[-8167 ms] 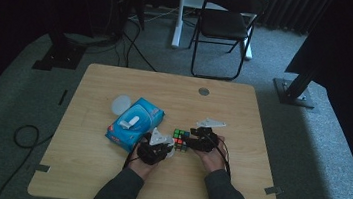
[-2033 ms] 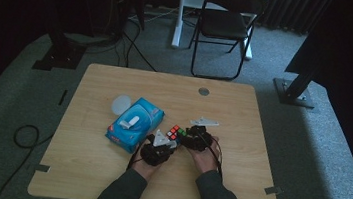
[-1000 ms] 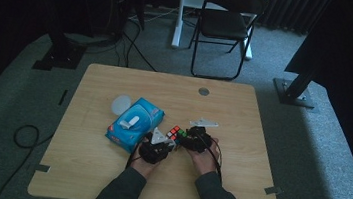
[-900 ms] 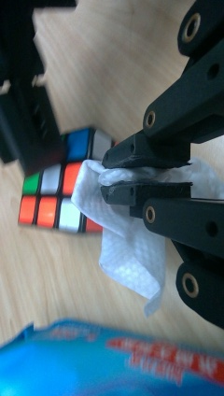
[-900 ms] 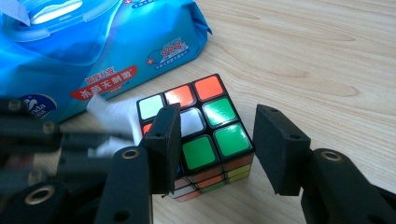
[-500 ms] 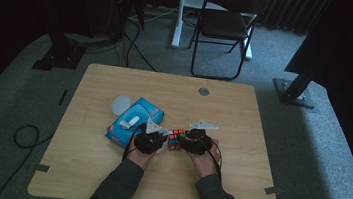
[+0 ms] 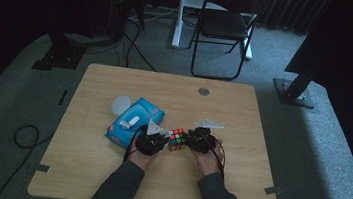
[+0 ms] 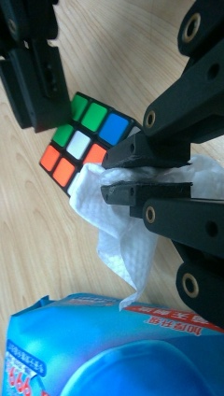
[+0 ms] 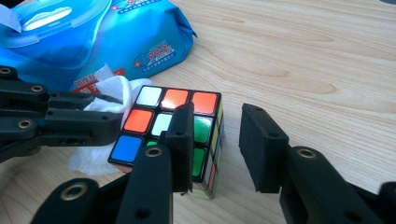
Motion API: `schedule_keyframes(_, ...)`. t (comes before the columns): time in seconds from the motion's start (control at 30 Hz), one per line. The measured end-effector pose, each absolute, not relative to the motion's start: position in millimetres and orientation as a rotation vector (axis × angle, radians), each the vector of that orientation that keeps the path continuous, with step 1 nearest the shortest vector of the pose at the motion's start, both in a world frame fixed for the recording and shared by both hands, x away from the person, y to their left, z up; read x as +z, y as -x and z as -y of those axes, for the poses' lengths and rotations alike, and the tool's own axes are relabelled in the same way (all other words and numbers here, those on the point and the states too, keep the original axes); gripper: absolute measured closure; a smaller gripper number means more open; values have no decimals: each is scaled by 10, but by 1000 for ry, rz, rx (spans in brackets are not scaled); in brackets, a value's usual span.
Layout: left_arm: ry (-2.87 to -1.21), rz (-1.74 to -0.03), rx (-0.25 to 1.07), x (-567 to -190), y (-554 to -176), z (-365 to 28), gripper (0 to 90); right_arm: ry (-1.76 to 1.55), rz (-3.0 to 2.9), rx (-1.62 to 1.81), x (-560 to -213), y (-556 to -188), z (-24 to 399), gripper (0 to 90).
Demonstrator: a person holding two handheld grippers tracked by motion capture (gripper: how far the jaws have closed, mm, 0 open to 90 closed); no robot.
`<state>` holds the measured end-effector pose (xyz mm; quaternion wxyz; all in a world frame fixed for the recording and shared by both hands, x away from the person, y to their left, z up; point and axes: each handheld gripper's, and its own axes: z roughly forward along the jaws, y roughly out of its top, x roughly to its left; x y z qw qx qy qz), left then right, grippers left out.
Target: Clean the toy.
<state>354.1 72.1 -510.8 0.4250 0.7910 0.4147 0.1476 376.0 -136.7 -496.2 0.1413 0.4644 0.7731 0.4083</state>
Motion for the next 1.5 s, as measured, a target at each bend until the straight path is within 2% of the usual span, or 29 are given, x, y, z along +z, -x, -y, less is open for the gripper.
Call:
schedule_keyframes(0.2,-1968,-1024,372,-5053,-3556,-675,827,-1338,-2252,1205,-4982,-3764,1346,703)
schedule_keyframes(0.53,-1980,-1010,380,-5047,-3552,-657,827,-1486,-2189,1277,-5019,-3825,1584,709)
schedule_keyframes(0.77,-2001,-1014,376,-5116,-3546,-623,824,-1437,-2217,1330,-4989,-3795,1607,716)
schedule_keyframes(1.1,-2001,-993,372,-5071,-3547,-574,823,-1441,-2229,1188,-5060,-3800,1646,836)
schedule_keyframes(1.17,-1995,-988,376,-5061,-3543,-573,823,-1462,-2220,1179,-5138,-3780,1661,824)
schedule_keyframes(1.33,-1999,-1002,379,-5088,-3546,-590,824,-1444,-2157,1232,-5070,-3722,1683,712)
schedule_keyframes(1.5,-2010,-1010,368,-5130,-3560,-569,824,-1396,-2180,1250,-5000,-3702,1668,699)
